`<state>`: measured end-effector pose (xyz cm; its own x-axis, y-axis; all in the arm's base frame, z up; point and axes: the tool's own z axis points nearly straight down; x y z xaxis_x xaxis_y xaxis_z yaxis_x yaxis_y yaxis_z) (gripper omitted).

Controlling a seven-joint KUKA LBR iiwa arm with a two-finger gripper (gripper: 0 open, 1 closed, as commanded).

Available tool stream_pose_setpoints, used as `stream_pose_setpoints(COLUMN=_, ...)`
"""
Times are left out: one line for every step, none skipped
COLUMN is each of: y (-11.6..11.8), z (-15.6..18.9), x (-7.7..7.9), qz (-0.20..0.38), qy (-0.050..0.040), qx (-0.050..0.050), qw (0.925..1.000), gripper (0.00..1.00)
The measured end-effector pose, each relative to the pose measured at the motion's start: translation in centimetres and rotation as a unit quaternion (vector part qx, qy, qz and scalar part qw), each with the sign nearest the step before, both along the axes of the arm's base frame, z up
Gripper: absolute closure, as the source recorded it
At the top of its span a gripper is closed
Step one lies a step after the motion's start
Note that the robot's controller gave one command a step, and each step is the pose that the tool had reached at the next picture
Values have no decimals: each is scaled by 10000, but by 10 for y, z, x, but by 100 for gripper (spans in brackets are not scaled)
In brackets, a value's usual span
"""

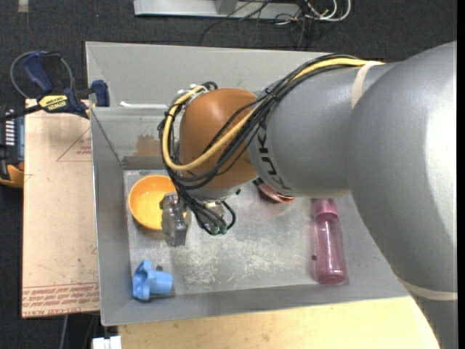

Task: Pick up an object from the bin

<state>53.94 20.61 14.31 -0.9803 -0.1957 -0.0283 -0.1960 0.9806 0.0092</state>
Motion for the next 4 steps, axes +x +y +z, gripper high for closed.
stream_pose_setpoints(y=0, z=7, x=1, qz=28, qy=-5, qx=-1, qw=10000, gripper=0)
stream_pose_setpoints(y=0, z=7, x=1, qz=26, qy=-4, qx=0, qw=10000, gripper=0)
stream_pose_setpoints(y=6, z=-15, x=-8, qz=1378, qy=-19, qx=-30, qw=9904, gripper=0)
stream_pose_setpoints(y=2, z=6, x=7, qz=136, qy=-23, qx=7, qw=9999, gripper=0)
